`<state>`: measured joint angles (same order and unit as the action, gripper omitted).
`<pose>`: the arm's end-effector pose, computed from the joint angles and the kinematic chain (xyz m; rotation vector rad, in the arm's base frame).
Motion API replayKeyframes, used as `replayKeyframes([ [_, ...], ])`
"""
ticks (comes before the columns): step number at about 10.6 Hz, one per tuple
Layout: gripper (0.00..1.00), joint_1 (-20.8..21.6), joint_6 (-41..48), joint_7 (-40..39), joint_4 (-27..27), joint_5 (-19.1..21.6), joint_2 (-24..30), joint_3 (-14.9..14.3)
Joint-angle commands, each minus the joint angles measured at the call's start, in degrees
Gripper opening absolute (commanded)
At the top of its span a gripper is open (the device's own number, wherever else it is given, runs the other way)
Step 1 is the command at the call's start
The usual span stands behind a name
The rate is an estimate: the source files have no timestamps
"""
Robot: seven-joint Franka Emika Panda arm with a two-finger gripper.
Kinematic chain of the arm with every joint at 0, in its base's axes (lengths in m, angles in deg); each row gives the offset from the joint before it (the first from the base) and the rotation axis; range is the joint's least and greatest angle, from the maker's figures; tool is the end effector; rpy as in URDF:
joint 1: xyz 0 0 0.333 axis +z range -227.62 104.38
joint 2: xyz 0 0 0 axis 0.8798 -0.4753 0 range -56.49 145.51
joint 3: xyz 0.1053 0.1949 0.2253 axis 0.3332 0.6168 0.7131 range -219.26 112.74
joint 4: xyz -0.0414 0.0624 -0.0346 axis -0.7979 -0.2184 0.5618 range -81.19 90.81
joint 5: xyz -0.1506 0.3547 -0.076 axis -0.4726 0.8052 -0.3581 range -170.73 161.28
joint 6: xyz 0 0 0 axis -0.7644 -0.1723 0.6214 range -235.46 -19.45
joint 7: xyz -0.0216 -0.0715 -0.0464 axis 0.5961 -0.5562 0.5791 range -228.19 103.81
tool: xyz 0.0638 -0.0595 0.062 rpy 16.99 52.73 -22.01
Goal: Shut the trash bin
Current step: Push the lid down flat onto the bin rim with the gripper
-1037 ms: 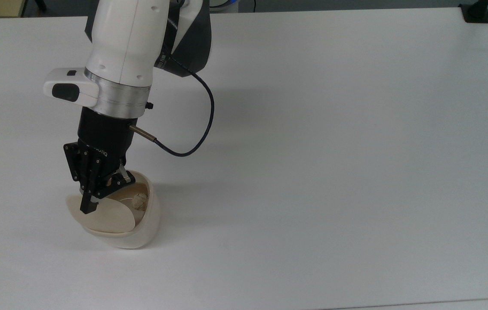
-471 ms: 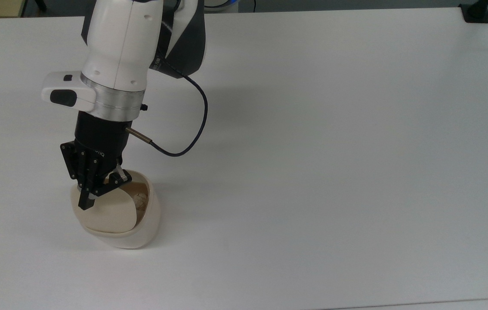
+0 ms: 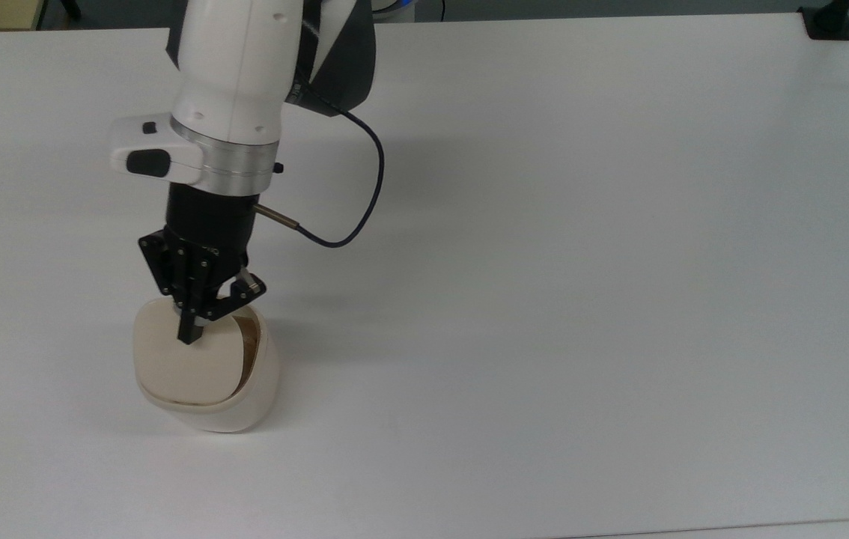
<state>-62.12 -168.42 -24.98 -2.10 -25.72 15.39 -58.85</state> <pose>0.7436 -0.0575 0.4645 2.7432 -0.6687 0.9991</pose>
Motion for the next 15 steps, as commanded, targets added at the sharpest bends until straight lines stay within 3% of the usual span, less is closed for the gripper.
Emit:
replayKeyframes([
  [1,0.0,-0.47,1.28,-1.79,6.11,-1.16,2.58,1.55],
  [10,0.0,-0.56,1.28,-2.32,8.85,-4.15,0.11,1.63],
  [13,0.0,-0.56,7.22,-2.14,7.62,-2.48,5.81,1.72],
  [15,0.0,-0.64,12.77,-2.32,7.61,1.55,10.38,3.29],
])
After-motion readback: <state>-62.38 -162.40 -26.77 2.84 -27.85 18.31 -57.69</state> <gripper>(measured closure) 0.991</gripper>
